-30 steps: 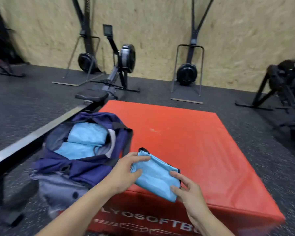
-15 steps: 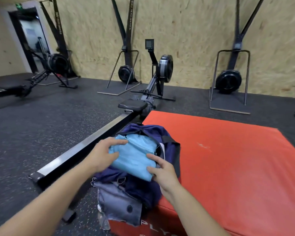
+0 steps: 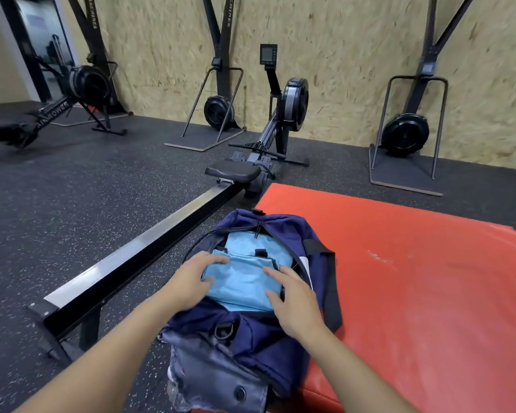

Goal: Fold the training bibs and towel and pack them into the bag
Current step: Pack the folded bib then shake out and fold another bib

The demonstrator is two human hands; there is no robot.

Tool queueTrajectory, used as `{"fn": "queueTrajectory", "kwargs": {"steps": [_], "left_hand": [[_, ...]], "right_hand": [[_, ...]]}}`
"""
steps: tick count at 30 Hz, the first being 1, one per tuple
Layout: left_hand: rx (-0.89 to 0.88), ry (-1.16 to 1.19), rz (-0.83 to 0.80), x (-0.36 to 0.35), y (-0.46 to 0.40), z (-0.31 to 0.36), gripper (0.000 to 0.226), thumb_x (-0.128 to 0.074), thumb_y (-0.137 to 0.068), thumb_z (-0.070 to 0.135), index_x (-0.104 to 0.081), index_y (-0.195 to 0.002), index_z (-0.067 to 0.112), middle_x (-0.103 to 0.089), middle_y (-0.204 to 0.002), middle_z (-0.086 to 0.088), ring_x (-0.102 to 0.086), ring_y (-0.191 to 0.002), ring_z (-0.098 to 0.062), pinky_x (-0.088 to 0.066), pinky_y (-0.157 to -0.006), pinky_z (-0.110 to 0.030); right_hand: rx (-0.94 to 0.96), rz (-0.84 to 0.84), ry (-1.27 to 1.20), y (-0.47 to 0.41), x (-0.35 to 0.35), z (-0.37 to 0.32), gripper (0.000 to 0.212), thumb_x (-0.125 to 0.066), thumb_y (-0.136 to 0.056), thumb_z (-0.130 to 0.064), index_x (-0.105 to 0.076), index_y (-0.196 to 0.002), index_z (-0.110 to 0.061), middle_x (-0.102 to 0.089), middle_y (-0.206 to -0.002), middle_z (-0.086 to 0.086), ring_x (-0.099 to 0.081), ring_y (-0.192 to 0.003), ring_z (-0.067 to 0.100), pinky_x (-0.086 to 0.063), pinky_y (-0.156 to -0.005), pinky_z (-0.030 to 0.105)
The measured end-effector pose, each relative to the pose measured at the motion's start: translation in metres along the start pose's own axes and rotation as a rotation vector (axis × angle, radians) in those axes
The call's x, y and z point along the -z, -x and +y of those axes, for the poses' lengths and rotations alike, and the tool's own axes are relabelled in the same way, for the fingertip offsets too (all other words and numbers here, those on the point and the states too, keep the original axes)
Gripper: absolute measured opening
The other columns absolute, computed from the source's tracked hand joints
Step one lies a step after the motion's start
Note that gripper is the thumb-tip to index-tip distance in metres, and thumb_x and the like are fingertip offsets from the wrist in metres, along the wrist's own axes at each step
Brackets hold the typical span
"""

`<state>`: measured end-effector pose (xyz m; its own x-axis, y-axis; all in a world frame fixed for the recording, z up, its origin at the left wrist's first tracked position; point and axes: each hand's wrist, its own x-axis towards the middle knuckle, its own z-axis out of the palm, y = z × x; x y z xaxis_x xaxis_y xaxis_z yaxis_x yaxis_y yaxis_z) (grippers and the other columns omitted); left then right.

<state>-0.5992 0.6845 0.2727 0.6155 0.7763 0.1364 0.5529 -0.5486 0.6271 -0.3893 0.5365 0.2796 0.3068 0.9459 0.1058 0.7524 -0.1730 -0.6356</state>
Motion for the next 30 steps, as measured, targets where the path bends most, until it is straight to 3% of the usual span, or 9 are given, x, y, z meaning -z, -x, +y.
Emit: {"fn": "queueTrajectory", "kwargs": {"steps": [3,8,11,14,16,19,21,25,30], "left_hand": [[-0.051,-0.161,0.003,0.011,0.0,0.001,0.052,-0.059,-0.093,0.011,-0.054,-0.122,0.054,-0.048,-0.113,0.027,-0.057,-0.088,-0.002,-0.049,-0.086,-0.034],[-0.063,-0.387,-0.094,0.023,0.01,0.008,0.046,-0.061,-0.093,0.03,-0.048,-0.131,0.053,-0.044,-0.125,0.025,-0.061,-0.097,-0.015,-0.047,-0.081,-0.035],[-0.022,-0.465,-0.07,0.017,0.011,0.011,0.042,-0.064,-0.092,0.033,-0.052,-0.129,0.049,-0.037,-0.12,0.014,-0.054,-0.093,-0.014,-0.041,-0.073,-0.031],[-0.214,-0.509,0.224,0.006,0.0,0.011,0.033,-0.068,-0.088,0.034,-0.064,-0.12,0.035,-0.04,-0.107,0.006,-0.046,-0.097,-0.017,-0.043,-0.077,-0.033],[-0.315,-0.476,0.299,-0.008,-0.007,0.007,0.032,-0.058,-0.09,0.035,-0.068,-0.12,0.028,-0.054,-0.112,0.003,-0.053,-0.104,-0.02,-0.047,-0.087,-0.039],[-0.272,-0.49,0.181,-0.029,-0.011,-0.004,0.047,-0.037,-0.094,0.04,-0.063,-0.13,0.024,-0.059,-0.132,-0.001,-0.054,-0.128,-0.027,-0.042,-0.107,-0.047],[-0.202,-0.453,0.112,-0.038,-0.009,-0.013,0.06,-0.026,-0.095,0.047,-0.052,-0.143,0.022,-0.048,-0.15,-0.002,-0.037,-0.145,-0.027,-0.03,-0.116,-0.046],[-0.127,-0.295,-0.006,-0.056,-0.003,-0.03,0.076,-0.007,-0.088,0.067,-0.011,-0.157,0.036,0.004,-0.162,0.016,0.007,-0.152,-0.008,-0.012,-0.121,-0.027],[-0.096,-0.247,-0.039,-0.061,-0.004,-0.036,0.075,-0.006,-0.085,0.068,-0.003,-0.155,0.042,0.011,-0.159,0.02,0.012,-0.149,-0.001,-0.008,-0.117,-0.022]], "right_hand": [[0.044,0.044,-0.023,0.003,0.002,-0.002,0.049,-0.062,-0.094,-0.028,-0.053,-0.139,-0.042,-0.05,-0.143,-0.016,-0.059,-0.105,0.012,-0.04,-0.102,0.026],[0.004,-0.07,0.152,0.009,0.005,-0.008,0.055,-0.064,-0.084,-0.043,-0.051,-0.136,-0.047,-0.067,-0.103,-0.014,-0.062,-0.109,0.016,-0.047,-0.096,0.033],[0.04,-0.105,0.325,0.01,0.006,-0.014,0.053,-0.059,-0.086,-0.045,-0.049,-0.139,-0.045,-0.06,-0.118,-0.009,-0.055,-0.116,0.019,-0.048,-0.093,0.035],[0.214,0.188,0.387,0.002,0.001,-0.022,0.047,-0.058,-0.086,-0.048,-0.058,-0.133,-0.04,-0.048,-0.133,-0.003,-0.044,-0.126,0.02,-0.039,-0.106,0.037],[0.298,0.227,0.361,-0.009,-0.013,-0.025,0.051,-0.047,-0.091,-0.045,-0.055,-0.14,-0.032,-0.04,-0.152,0.004,-0.032,-0.142,0.026,-0.026,-0.118,0.043],[0.277,0.096,0.423,-0.024,-0.042,-0.023,0.069,-0.011,-0.094,-0.045,-0.03,-0.156,-0.023,-0.016,-0.166,0.005,-0.006,-0.154,0.027,-0.008,-0.125,0.048],[0.216,0.073,0.451,-0.029,-0.056,-0.015,0.076,0.002,-0.09,-0.047,-0.017,-0.159,-0.021,-0.006,-0.168,0.007,0.003,-0.155,0.027,0.005,-0.124,0.044],[0.146,0.088,0.386,-0.029,-0.079,0.002,0.079,0.001,-0.088,-0.051,-0.008,-0.161,-0.021,0.006,-0.167,0.009,0.015,-0.153,0.023,0.013,-0.123,0.039],[0.137,0.098,0.36,-0.03,-0.086,0.008,0.079,-0.002,-0.089,-0.053,-0.009,-0.161,-0.022,0.006,-0.168,0.006,0.016,-0.153,0.02,0.013,-0.123,0.037]]}}
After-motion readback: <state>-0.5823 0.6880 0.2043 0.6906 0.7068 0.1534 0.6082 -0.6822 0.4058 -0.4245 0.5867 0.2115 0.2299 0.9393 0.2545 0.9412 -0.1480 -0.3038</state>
